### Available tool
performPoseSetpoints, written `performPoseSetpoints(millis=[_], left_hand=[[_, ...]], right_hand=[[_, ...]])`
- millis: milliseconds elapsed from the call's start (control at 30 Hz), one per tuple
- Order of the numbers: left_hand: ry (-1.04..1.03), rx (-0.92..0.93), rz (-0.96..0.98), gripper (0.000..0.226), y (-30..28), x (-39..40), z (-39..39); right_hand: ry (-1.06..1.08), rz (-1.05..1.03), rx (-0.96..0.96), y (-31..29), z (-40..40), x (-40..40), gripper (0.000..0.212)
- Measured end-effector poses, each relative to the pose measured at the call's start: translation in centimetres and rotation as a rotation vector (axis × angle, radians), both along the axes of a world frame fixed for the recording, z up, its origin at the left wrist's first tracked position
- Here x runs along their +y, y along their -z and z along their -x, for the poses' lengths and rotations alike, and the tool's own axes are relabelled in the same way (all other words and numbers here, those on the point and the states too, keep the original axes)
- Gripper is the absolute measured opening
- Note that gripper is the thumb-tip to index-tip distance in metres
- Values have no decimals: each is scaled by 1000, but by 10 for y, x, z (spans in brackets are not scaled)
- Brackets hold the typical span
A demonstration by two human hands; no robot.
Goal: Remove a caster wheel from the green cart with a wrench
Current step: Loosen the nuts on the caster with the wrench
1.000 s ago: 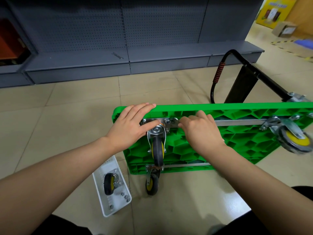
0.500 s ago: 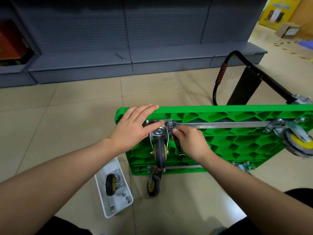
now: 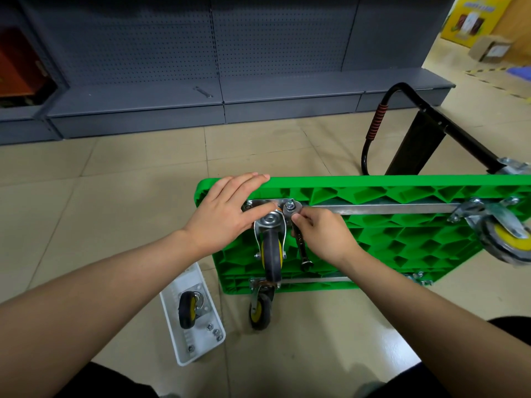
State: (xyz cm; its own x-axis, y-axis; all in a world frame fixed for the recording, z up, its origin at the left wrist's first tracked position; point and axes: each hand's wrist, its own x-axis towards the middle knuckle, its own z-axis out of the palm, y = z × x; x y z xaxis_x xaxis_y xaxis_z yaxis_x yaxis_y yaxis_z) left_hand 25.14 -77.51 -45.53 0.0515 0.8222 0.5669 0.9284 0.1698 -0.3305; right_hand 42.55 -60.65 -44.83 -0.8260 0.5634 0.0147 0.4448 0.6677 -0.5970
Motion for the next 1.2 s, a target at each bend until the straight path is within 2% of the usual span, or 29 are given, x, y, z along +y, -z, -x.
performPoseSetpoints(millis=[167,300,400,500,633,767,967,1200], left_hand=[[2,3,-1,46,-1,0,0],[6,-1,2,45,0,0,0],[6,0,2,46,0,0,0],[9,0,-7,46,0,0,0],[10,-4,-10,43,1,0,1],[8,-9,-6,44,0,0,0],[10,-15,-6,42,0,0,0],[4,-18,5,47,0,-1,0]], right_hand=[[-59,-260,-53,-7,-4,6,26],[-168,-662,-20,-21,-10,9,22],[-169,-743,18,-29,-13,12,17],[-167,-665,-49,-33,-21,13,24],[-84,-300,-65,-24,-28,22,26],[-88,-89,-1,-14,-20,14,30],[-27,57,54,-5,-10,0,29],[42,85,80,4,-3,-5,32]])
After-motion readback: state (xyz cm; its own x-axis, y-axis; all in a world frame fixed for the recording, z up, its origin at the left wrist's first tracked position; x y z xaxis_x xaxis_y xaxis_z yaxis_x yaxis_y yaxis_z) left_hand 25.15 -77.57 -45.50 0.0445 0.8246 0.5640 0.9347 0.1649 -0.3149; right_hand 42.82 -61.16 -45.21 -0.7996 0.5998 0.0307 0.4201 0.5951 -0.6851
